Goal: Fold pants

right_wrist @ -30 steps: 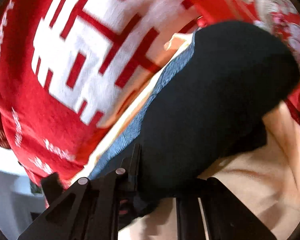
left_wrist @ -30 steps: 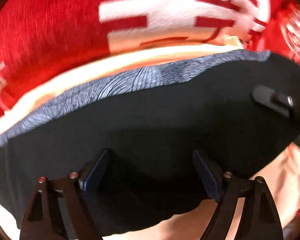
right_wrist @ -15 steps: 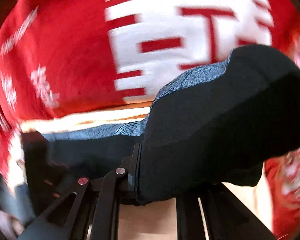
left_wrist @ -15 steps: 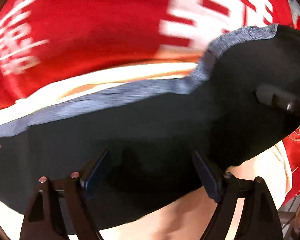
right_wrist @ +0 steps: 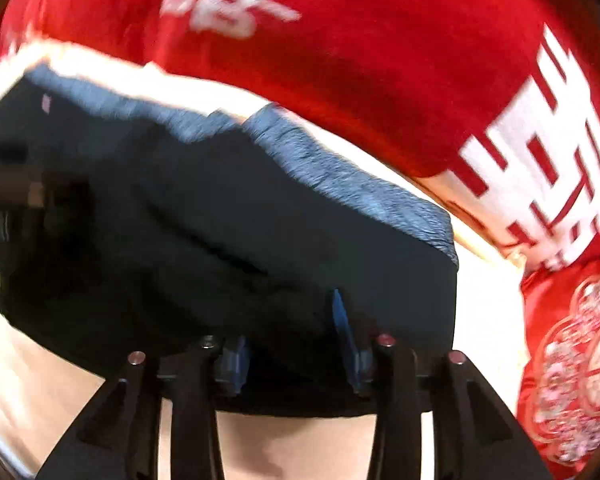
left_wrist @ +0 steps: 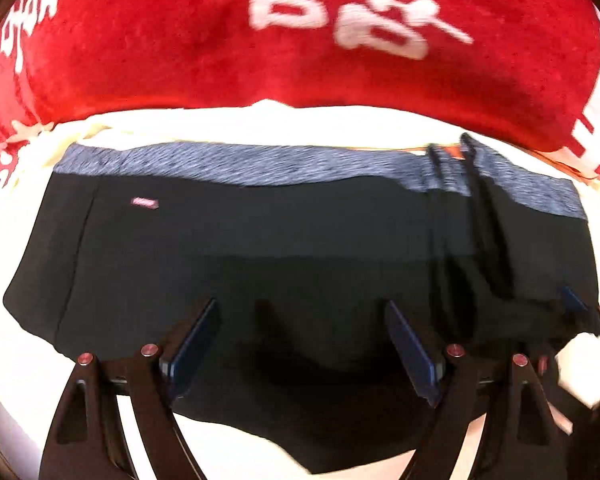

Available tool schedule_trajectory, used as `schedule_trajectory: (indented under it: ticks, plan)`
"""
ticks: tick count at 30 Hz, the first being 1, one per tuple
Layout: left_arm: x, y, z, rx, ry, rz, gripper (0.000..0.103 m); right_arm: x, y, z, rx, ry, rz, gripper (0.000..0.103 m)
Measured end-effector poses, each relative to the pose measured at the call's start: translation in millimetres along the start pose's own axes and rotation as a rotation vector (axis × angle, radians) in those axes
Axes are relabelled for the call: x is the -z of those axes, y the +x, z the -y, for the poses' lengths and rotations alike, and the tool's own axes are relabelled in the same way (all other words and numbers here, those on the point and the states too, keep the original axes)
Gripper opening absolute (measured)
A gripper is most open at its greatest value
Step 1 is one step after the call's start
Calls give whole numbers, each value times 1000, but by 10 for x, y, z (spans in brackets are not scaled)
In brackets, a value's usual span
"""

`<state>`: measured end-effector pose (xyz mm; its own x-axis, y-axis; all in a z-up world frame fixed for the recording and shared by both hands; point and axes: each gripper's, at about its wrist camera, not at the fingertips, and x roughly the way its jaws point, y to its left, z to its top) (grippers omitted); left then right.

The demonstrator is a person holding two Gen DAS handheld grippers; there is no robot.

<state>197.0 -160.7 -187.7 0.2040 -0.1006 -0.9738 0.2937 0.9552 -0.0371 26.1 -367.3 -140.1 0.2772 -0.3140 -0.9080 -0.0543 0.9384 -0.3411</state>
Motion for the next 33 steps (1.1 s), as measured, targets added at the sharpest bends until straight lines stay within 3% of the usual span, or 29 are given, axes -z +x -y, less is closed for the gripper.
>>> schedule_trajectory:
  ticks: [3,5,9,13,19,20,22,23,24,28,30,33]
  plan:
    - [24,-4,-116,10,14,-3,85,92,-188,-101,-70,-23,27,55]
    - [-143,5,-224,45,27,0,85,142,-284,-20,-143,-4,29,55]
    - [-222,-211,24,187,103,8,85,282,-410,507,-324,232,4,55]
    - [-273,-272,381,308,213,-24,85,411,-357,922,-419,428,-40,55]
    - [-368,-326,791,403,209,-53,85,653,-174,1200,-522,618,-99,55]
    - [-338,-295,804,420,206,-78,81,695,-154,1229,-537,650,-102,55]
    - [-471,-3,945,424,201,-159,51,771,-134,1242,-555,681,-106,55]
    - [-488,107,982,404,195,-199,41,773,-137,1238,-560,688,-108,55]
    - [-474,128,934,389,187,-211,21,798,-127,1250,-566,697,-111,55]
    - [-456,-72,730,462,120,-171,13,862,-150,1319,-578,717,-110,55]
    - [-357,-230,689,445,149,-141,13,878,-170,1374,-582,719,-107,55]
    - [-150,-127,719,395,184,-180,12,937,-154,1459,-617,736,-117,55]
